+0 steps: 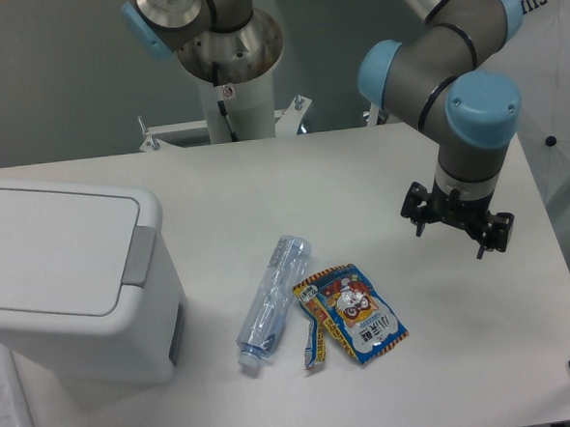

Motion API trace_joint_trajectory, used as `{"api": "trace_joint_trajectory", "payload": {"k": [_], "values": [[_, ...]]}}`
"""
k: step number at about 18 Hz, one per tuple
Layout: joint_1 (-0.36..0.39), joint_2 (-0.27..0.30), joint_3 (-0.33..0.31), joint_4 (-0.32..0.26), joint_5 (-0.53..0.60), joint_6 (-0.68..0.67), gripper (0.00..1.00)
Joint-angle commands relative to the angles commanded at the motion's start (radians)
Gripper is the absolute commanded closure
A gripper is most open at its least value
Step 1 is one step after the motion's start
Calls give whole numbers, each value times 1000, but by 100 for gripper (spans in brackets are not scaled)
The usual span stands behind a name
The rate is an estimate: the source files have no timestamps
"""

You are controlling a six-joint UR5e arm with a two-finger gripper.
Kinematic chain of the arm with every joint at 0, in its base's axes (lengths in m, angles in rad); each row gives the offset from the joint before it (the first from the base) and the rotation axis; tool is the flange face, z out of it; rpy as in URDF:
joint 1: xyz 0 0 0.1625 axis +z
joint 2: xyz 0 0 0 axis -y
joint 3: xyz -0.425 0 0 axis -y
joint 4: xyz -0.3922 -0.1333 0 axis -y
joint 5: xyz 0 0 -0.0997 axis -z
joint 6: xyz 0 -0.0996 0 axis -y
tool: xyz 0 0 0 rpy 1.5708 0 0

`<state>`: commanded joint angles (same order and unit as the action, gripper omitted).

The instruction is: Open the trash can

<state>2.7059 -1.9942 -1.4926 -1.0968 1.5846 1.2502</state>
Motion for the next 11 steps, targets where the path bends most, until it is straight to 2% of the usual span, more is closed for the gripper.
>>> {"api": "trace_joint_trajectory", "payload": {"k": [5, 7, 10, 11], "values": [[3, 5, -2, -6, 0, -11, 0], [2, 12, 0, -31, -6, -66, 0], [-8, 20, -12, -29, -43, -136, 0], [-15, 41, -15, -31, -46, -181, 0]]}}
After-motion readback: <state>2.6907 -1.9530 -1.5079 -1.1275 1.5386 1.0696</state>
